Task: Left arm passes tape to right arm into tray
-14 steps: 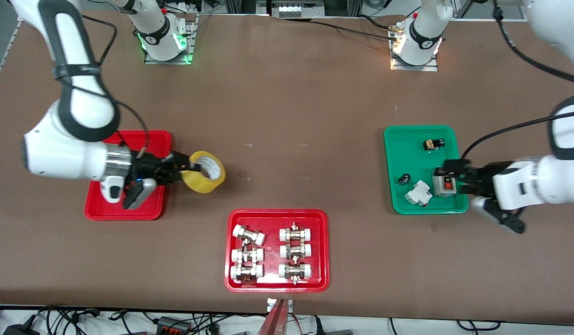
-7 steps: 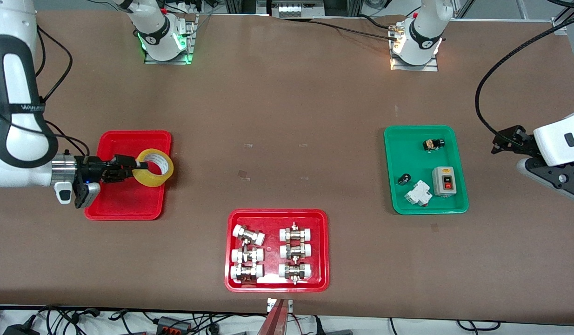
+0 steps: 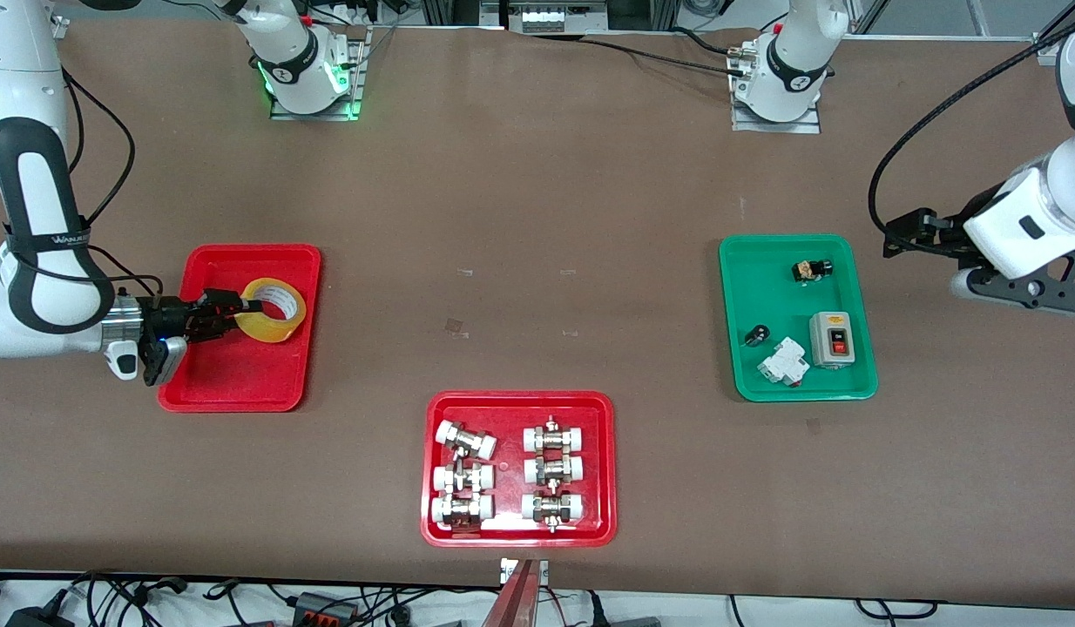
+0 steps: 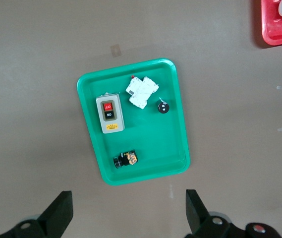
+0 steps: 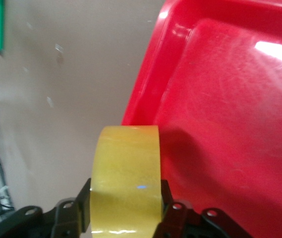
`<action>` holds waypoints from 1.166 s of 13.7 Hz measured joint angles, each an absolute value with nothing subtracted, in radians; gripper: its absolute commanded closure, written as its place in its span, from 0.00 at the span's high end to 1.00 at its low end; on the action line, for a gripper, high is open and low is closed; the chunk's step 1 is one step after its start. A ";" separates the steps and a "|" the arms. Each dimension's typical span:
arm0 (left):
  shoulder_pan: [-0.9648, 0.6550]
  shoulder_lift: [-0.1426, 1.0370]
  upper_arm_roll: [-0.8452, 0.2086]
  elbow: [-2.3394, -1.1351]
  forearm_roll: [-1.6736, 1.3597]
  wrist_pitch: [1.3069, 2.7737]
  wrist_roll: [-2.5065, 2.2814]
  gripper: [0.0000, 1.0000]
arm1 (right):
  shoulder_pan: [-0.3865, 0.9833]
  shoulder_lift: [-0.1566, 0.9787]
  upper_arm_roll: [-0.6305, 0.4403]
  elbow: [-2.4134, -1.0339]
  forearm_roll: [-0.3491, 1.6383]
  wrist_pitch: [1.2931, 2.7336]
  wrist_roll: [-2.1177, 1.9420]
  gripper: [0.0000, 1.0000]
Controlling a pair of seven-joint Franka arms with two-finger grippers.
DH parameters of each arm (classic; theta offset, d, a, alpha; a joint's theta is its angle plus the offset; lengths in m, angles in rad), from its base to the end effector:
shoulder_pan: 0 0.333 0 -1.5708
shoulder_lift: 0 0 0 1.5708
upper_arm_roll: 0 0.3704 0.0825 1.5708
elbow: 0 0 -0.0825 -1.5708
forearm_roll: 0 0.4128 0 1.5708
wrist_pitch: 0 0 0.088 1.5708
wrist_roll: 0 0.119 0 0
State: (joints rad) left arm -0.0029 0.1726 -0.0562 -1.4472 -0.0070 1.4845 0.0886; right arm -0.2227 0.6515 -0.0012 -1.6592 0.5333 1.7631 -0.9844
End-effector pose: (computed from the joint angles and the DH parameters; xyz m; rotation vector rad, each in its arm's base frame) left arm 0.6313 -0.0350 0.6163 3.1074 -0.2298 -0.2103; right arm 0.6677 -0.0998 0.2229 -2.3575 -0.6106 0.2110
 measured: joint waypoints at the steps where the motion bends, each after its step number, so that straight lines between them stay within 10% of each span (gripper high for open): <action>1: -0.001 0.155 -0.056 -1.466 -0.007 1.490 0.088 1.00 | -0.218 0.649 0.002 -1.658 0.493 1.786 -0.985 1.00; 9: -0.001 0.120 -0.060 -1.509 -0.010 1.480 0.084 1.00 | -0.096 0.544 0.009 -1.624 0.158 1.918 -0.879 1.00; 16: 0.006 0.110 -0.058 -1.507 -0.010 1.487 0.083 1.00 | -0.023 0.265 0.010 -1.621 0.039 1.695 -0.332 1.00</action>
